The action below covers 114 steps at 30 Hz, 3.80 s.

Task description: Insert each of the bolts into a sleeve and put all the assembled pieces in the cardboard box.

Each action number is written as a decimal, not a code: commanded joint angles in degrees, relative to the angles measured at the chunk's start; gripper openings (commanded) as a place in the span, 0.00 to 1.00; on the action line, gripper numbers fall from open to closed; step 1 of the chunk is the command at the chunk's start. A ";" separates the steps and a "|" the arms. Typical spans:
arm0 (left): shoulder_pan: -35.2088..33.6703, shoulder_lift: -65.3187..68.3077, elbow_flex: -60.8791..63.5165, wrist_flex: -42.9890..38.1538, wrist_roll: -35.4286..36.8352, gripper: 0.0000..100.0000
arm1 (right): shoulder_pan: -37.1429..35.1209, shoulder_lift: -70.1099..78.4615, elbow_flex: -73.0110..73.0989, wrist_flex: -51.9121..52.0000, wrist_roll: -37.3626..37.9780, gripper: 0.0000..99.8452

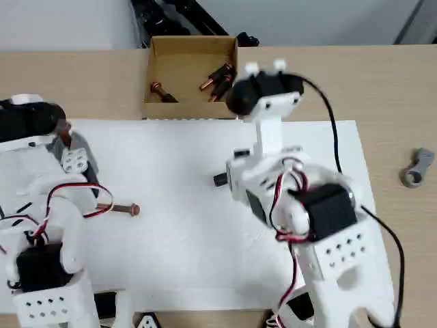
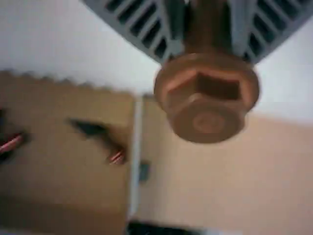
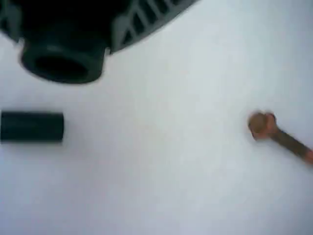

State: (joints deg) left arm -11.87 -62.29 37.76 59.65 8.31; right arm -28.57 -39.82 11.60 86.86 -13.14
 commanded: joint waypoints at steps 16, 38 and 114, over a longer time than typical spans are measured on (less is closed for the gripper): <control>28.84 -0.53 -0.57 -10.02 0.53 0.01 | 0.66 -50.86 56.88 -41.98 7.38 0.00; 48.35 -0.62 -0.48 -11.69 0.44 0.01 | -8.57 -55.43 79.47 -71.34 4.31 0.00; 40.79 -0.26 5.05 -21.89 5.36 0.01 | -8.84 -55.52 75.08 -74.51 9.23 0.00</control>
State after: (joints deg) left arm 28.66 -62.37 44.97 39.16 13.23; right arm -36.84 -94.24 88.79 13.27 -4.18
